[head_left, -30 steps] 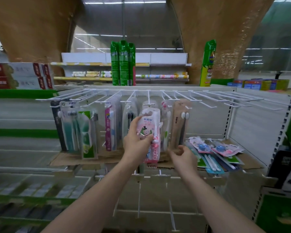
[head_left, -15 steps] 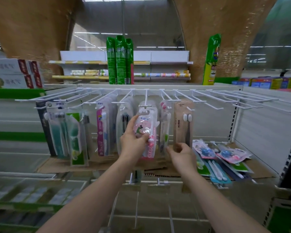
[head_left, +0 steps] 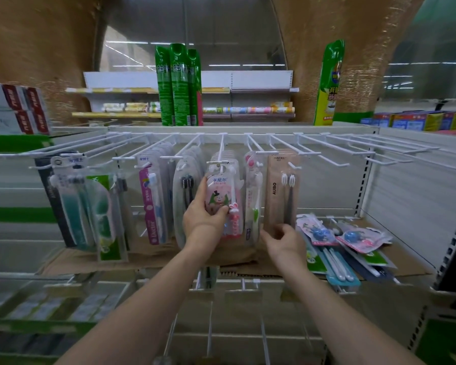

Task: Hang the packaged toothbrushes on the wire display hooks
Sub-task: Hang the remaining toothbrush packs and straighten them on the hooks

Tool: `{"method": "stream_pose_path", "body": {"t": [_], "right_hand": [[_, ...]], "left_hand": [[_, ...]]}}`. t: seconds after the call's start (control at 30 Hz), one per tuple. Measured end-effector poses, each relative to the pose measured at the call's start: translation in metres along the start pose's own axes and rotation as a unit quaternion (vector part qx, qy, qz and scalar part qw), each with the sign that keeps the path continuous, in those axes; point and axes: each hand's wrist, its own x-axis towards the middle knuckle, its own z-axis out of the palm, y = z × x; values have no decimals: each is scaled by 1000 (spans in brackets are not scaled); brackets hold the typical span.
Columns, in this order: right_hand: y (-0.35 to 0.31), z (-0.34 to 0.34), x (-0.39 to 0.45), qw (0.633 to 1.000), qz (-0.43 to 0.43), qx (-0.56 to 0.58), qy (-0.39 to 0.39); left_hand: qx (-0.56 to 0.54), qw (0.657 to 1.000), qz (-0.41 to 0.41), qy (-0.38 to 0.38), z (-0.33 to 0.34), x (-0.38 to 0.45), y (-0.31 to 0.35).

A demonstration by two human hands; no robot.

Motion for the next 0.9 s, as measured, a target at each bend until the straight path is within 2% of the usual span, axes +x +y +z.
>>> {"method": "stream_pose_path", "body": {"t": [0.2, 0.47, 0.6, 0.7, 0.9], "right_hand": [[11, -5, -25, 1000, -15, 7, -3], [17, -18, -67, 999, -22, -32, 2], [24, -29, -91, 998, -22, -62, 4], [31, -41, -110, 995, -27, -90, 15], [49, -69, -135, 992, -18, -121, 30]], "left_hand": [[-19, 1000, -16, -17, -8, -18, -15], [48, 999, -23, -11, -32, -58, -14], [82, 996, -21, -39, -36, -81, -15], [148, 985, -17, -84, -35, -97, -23], [209, 964, -7, -162, -19, -133, -26]]}}
